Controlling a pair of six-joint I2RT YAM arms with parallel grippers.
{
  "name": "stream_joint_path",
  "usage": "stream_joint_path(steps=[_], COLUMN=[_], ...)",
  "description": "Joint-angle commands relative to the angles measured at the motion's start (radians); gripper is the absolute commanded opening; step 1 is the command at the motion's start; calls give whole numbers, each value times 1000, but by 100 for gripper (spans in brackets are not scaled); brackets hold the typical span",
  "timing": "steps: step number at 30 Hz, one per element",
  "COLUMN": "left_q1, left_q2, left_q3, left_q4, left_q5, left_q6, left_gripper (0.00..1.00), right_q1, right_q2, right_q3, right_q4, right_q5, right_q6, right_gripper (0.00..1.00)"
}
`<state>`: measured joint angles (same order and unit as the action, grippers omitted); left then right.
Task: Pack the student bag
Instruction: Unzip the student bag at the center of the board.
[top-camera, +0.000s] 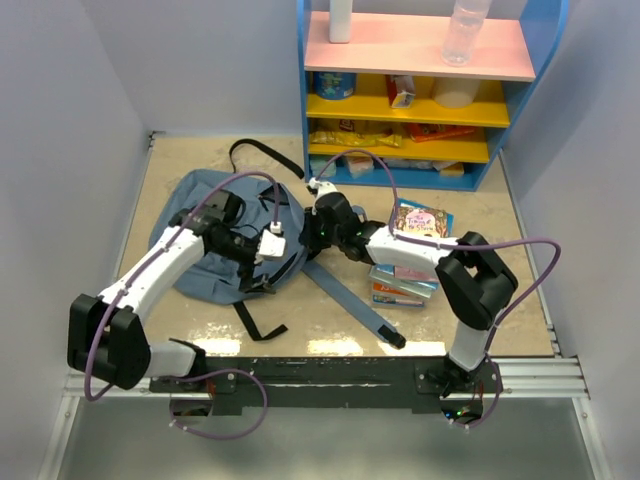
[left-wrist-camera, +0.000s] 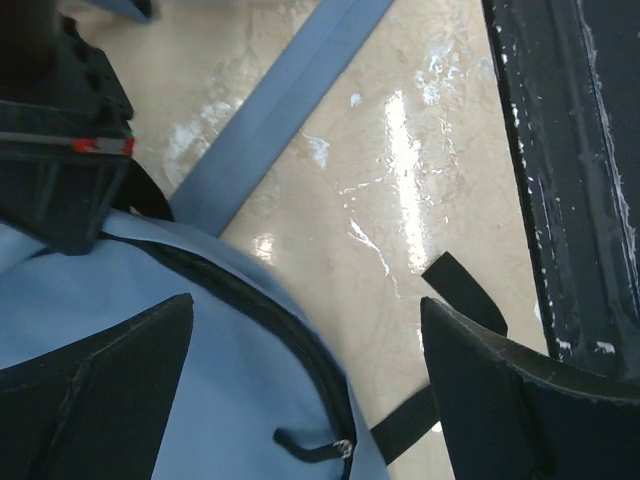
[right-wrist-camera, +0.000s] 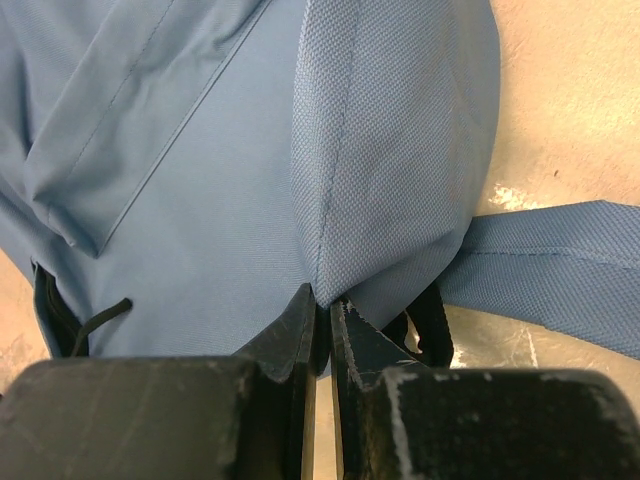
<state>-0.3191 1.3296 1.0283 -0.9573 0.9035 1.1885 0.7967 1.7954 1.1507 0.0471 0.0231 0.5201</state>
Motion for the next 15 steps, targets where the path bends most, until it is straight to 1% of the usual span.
stream_joint_path(steps=[1,3,5,10,13,15], left_q1=[-64,-81,-90,-90,-90,-90], left_q2=[-33,-30,-26,-12,-13,-3], left_q3=[-94,-108,-126,-146,-154,-154], left_q4=[287,327,363,459,489,482], left_q5=[-101,-112,-138,-256,-270,-264], left_q6=[-259,-311,-331,-401,-441,-449], left_gripper=[100,100,100,100,100,92], right_q1=[10,10,10,21,22,22], right_q2=[-41,-45,-48,-73,-90,-99], right_q3=[37,35,35,11,-11,-19], right_q4=[46,48,50,66,77,82], right_q5=[24,26,26,31,37,40], right_q6=[21,24,27,34,41,44], right_gripper=[0,0,0,0,0,0])
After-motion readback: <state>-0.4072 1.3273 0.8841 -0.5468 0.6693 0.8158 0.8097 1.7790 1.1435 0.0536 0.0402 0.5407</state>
